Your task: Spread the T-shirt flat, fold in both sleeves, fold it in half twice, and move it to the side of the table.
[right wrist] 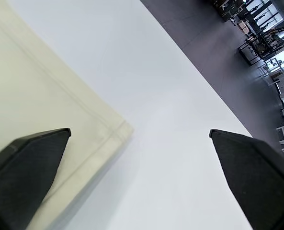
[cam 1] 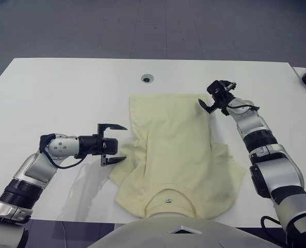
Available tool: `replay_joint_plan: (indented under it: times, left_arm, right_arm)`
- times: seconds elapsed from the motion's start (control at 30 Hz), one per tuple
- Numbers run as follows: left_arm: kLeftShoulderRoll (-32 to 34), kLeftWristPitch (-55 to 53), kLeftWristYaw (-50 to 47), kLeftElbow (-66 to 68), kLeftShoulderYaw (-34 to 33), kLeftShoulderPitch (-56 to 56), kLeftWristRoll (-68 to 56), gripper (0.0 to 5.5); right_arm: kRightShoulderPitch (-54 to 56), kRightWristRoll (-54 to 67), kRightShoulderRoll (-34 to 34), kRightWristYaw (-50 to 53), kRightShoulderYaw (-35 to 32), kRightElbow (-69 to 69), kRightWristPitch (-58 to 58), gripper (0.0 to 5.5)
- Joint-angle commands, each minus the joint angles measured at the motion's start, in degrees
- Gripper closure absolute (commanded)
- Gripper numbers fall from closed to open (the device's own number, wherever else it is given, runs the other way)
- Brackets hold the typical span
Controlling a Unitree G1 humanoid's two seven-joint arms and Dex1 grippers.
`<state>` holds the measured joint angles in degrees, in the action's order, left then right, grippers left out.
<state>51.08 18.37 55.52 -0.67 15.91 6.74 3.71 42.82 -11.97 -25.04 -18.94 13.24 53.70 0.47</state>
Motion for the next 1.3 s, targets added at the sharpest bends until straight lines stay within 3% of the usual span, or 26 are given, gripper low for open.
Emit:
replay_joint_plan:
  times: [0.03, 0.27, 0.57, 0.8, 0.9, 1.1, 1.2, 1.3]
  left_arm:
    - [1.81, 1.02, 0.21, 3.97, 0.95, 0.13, 5.66, 0.10]
    - [2.62, 3.04, -0.04, 8.95, 0.16, 3.31, 7.23, 0.10]
    - [-0.45, 3.82, -2.48, 13.26, 0.89, 8.81, 9.74, 0.10]
    - [0.64, 0.90, -0.67, 5.62, -2.03, 5.72, 5.25, 0.10]
    - [1.36, -2.28, -0.70, 1.31, -4.92, 4.57, 3.05, 0.10]
    - [-0.94, -9.49, -1.95, -7.26, -7.64, 5.12, 1.27, 0.10]
    - [-5.81, -11.34, -5.55, -5.55, -6.38, 10.04, 2.90, 0.10]
    - [-11.61, -10.56, -10.26, -0.01, -4.82, 15.96, 4.92, 0.10]
  right_arm:
    - [2.73, -3.21, 1.67, 3.04, 1.40, 7.30, -1.61, 0.11]
    - [7.64, -6.73, 1.57, 9.18, 1.57, 17.58, -4.28, 0.11]
    - [10.24, -7.01, 1.70, 12.67, -0.63, 20.79, -9.59, 0.11]
    - [12.17, -0.76, -1.91, 10.13, -7.81, 15.08, -18.51, 0.11]
    - [5.88, 4.30, -5.28, 3.73, -11.65, 2.44, -15.54, 0.11]
    - [-30.49, 18.93, -10.82, -6.58, -20.57, -57.95, 16.21, 0.11]
    - [-40.86, 22.10, -11.91, -7.98, -22.06, -74.48, 23.64, 0.11]
    - [-45.83, 23.73, -13.84, -10.96, -22.15, -82.56, 24.69, 0.11]
